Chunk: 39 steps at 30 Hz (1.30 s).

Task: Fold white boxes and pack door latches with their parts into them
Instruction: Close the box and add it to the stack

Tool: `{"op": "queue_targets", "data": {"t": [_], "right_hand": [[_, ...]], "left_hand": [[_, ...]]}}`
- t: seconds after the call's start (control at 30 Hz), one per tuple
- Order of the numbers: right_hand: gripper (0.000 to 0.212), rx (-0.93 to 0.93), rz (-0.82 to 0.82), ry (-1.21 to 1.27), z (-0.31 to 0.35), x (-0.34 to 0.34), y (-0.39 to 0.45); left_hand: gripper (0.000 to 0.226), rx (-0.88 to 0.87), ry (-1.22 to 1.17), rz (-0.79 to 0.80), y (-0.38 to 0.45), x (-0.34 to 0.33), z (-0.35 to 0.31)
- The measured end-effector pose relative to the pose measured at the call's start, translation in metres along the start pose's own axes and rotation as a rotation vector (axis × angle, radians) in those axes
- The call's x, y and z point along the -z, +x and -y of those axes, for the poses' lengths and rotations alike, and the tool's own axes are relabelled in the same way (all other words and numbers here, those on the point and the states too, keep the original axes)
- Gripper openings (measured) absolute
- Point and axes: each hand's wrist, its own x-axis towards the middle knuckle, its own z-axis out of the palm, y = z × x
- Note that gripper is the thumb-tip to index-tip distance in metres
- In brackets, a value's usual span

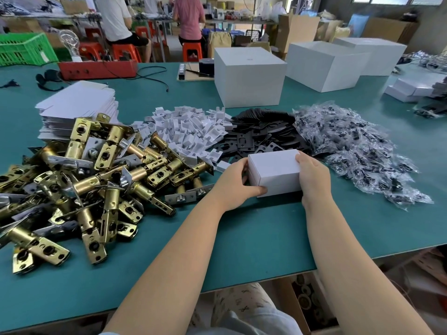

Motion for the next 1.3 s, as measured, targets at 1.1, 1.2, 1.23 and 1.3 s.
{"op": "queue_targets", "data": {"t": [1.1, 1.2, 1.23, 1.3], "right_hand": [[0.041, 1.202, 0.672, -0.735, -0.014, -0.08, -0.103], [0.038, 1.189, 0.647, -0.766, -0.016, -0.082, -0.104], [0.037, 1.191, 0.64, -0.772, -0.017, -0.082, -0.105], [0.037, 1.208, 0.629, -0.785, -0.018, -0.083, -0.105]], "left_hand": [[0.044, 0.133, 0.851, -0.648, -0.008, 0.211, -0.097], [0.04, 0.436, 1.107, -0.601, -0.013, 0.257, -0.092], [0.024, 0.499, 1.107, -0.546, -0.017, 0.264, -0.089], [0.012, 0.577, 1.085, -0.435, -0.02, 0.277, -0.081]]}}
